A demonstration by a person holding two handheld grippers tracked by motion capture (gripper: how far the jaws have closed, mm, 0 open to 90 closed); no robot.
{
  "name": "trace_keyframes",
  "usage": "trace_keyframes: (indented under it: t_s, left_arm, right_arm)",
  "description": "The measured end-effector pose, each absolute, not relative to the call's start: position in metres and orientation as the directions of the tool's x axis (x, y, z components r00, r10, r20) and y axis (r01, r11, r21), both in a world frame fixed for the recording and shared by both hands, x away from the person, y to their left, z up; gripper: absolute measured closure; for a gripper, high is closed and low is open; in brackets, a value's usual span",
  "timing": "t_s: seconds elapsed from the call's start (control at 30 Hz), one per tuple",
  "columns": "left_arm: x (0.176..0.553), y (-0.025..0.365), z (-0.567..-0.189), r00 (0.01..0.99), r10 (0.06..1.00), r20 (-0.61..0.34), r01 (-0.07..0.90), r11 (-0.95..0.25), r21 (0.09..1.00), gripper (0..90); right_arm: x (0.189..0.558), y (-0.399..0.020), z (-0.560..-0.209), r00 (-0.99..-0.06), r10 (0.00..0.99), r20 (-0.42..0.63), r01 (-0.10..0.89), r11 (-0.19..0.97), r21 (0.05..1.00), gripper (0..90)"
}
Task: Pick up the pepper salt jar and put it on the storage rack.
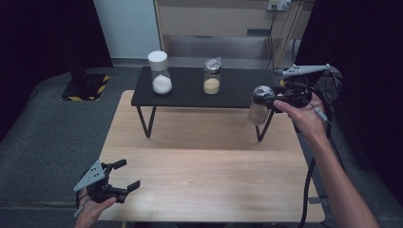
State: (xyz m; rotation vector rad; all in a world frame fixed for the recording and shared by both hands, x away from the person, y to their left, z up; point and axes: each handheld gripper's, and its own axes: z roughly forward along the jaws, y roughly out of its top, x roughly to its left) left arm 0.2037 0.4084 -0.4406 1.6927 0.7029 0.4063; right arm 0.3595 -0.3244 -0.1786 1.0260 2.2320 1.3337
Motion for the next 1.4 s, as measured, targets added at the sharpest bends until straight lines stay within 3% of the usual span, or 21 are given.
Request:
trace_keyframes:
  t_s: [0.9, 1.4]
  left_arm:
    - [0.204, 0.409, -0.441, 0.756, 0.646, -0.106, 0.234, -0.116, 0.965, 1.5]
    - [0.204, 0.409, -0.442, 0.755, 0.646, -0.108, 0.237, -0.115, 0.965, 1.5]
  right_arm:
    - [0.396, -0.303, -0.158, -0.593, 0.804, 0.043, 0.43, 0.271, 0.861, 35.6]
    - [0.417, -0.295, -0.163, -0.513, 0.857, 0.046, 0.454, 0.225, 0.862, 35.6]
